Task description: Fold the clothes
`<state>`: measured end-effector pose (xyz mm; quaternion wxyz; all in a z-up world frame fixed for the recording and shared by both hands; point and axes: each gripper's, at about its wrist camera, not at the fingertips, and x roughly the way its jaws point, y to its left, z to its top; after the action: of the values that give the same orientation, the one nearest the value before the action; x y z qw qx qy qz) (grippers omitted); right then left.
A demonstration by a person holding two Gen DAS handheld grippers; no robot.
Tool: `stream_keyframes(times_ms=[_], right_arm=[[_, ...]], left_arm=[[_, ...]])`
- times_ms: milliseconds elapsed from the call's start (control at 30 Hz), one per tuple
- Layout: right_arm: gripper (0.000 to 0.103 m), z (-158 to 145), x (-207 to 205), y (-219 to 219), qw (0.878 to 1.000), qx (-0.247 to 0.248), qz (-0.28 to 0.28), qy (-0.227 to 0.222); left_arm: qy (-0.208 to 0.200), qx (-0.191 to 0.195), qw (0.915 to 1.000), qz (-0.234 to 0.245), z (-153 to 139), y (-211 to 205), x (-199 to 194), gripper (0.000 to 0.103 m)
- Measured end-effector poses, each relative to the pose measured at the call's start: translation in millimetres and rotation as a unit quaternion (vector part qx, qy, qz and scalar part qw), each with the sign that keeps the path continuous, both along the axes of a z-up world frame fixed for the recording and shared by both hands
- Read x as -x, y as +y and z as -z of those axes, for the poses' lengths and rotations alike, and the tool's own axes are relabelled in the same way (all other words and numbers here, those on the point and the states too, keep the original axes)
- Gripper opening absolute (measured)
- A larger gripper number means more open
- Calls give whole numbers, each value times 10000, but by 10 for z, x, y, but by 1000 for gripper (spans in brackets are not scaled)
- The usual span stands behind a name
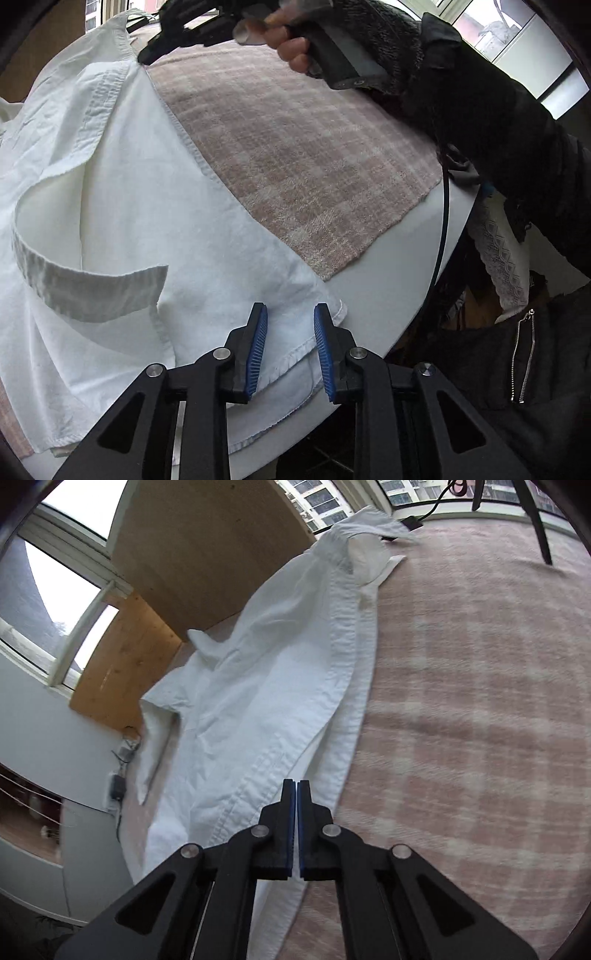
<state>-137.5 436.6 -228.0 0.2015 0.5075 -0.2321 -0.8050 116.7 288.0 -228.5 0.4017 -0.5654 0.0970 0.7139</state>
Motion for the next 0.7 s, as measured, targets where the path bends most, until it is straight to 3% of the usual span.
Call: stream_keyframes(times_ms=[167,267,400,467,500,567,600,700], right_arm=[[6,-49,-8,-185,9982,100,-564,-197],[6,-80,-20,-307,9952,146,-916,-311],[6,-1,-214,-706,9826,128,-1778,-520],[6,18,-188,-653,9852,-432,-1593,-463],[0,27,-175,-627,9852,-712,-1498,-434],[0,47,-148,-573,9826,-1269,-1305,-375],[5,49,-140,-543,9807,-1489,-1215,-345],[7,-81,-214,-389,9880,-1029,-1126,-250]], left_arm=[[-5,157,9997,187,-26,79,-39,24],[211,80,9995,210,-141,91,-68,25],[514,-21,9987,6,-243,102,53,31],[621,125,9980,-67,-146,195,153,32],[589,143,9981,-79,-93,236,196,32],[365,56,9993,-8,20,309,224,31],[384,54,9992,98,34,340,191,33],[516,109,9976,449,-27,375,47,34]])
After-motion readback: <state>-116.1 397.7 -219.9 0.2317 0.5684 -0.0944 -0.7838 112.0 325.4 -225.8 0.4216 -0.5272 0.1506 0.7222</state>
